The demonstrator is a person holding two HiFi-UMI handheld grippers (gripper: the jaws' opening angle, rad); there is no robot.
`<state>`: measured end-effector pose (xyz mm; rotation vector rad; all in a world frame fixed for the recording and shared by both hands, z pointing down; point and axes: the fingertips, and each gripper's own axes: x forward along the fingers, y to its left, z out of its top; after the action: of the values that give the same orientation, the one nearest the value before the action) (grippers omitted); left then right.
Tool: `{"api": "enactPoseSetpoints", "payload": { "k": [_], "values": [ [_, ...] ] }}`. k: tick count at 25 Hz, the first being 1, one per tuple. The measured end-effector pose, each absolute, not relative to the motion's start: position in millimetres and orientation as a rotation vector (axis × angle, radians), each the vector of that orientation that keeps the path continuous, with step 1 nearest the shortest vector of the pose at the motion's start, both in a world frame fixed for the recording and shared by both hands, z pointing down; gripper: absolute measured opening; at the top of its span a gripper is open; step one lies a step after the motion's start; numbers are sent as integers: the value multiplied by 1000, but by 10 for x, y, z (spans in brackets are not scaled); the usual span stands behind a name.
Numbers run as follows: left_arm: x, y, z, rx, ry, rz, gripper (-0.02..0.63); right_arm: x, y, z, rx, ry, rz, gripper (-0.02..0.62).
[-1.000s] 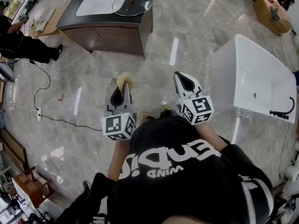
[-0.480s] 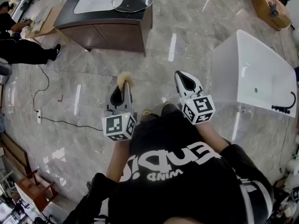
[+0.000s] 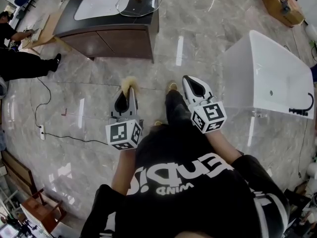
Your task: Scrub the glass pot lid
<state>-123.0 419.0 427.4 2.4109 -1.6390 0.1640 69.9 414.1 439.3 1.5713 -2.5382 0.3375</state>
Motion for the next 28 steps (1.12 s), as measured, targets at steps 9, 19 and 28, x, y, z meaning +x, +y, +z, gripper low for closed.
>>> {"api": "enactPoseSetpoints", "payload": {
  "k": [9, 19, 28],
  "values": [
    [-1257, 3578, 4317, 2419, -1626, 158, 51, 617, 3523, 4469, 1557, -2543, 330, 14],
    [-1233, 2802, 4199, 2403, -1630, 165, 51, 560, 2660, 4435, 1510, -2571, 369, 14],
    [-1159, 2210, 4132, 2340, -1672, 159, 51, 618, 1962, 4348, 1438, -2616, 392, 14]
  ]
}}
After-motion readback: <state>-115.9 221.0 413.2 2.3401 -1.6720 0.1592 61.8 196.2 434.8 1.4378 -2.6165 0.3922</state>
